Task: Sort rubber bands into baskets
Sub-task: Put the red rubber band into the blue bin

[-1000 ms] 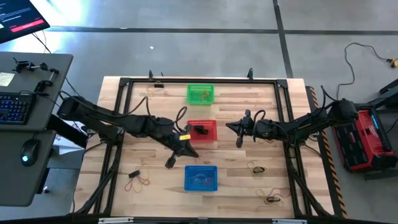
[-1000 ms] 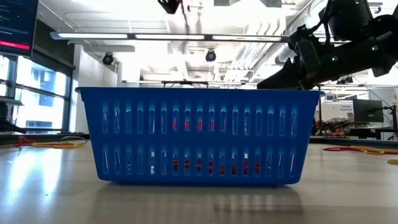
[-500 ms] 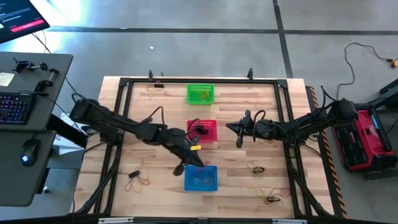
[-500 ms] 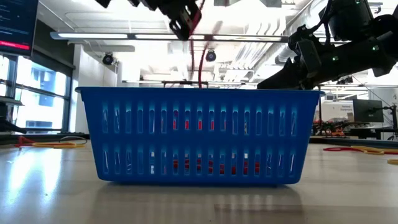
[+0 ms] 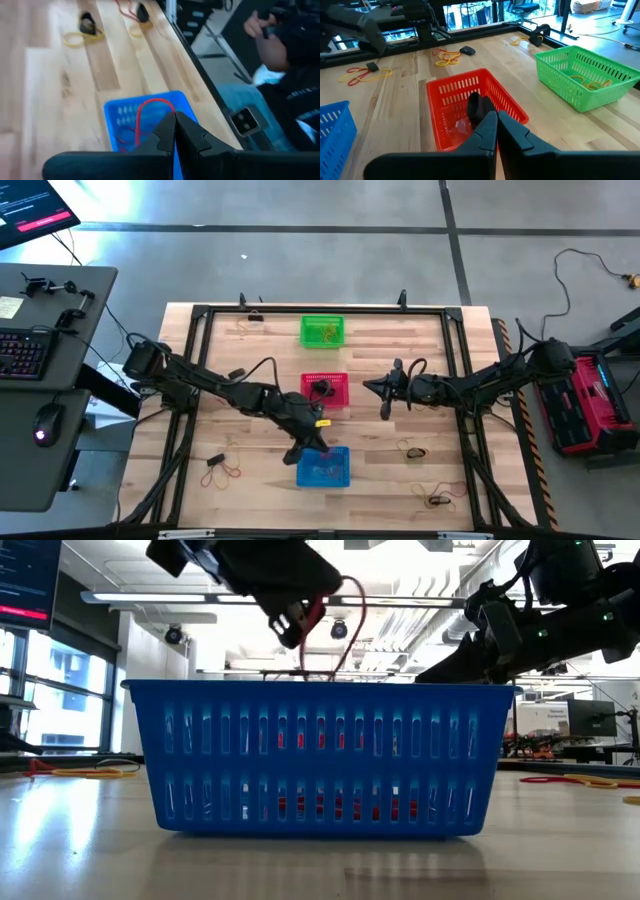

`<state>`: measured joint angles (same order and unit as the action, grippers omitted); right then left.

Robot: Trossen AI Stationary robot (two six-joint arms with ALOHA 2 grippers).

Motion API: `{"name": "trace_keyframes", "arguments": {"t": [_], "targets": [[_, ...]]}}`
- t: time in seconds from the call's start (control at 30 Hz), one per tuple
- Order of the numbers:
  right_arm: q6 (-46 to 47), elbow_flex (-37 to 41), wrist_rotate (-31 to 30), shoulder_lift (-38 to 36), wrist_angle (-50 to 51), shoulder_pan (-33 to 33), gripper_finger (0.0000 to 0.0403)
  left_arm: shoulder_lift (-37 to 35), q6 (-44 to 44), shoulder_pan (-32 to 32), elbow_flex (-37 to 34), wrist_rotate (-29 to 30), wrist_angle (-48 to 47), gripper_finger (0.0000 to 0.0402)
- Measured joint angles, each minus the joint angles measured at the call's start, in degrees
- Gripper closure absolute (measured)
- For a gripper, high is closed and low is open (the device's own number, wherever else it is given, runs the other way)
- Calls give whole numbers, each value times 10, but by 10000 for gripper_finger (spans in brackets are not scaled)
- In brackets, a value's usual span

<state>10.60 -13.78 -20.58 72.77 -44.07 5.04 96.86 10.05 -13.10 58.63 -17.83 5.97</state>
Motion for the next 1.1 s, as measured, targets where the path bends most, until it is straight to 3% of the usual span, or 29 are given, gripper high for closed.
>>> {"name": "trace_keyframes", "arguments": {"t": [0.3,0.6,0.77,0.93,1.1], "targets": [[11,0,0,0,1,0,403,1,-1,2,0,-7,-47,401],[10,0,0,0,1,0,403,53,8,32,11,-106,-48,401],[10,0,0,0,1,0,403,79,-49,38,76,-93,-150,401],[11,0,0,0,5,0,403,101,-110,33,144,-27,-270,401],[11,0,0,0,6,0,403,127,-123,26,177,-15,-323,401]]}}
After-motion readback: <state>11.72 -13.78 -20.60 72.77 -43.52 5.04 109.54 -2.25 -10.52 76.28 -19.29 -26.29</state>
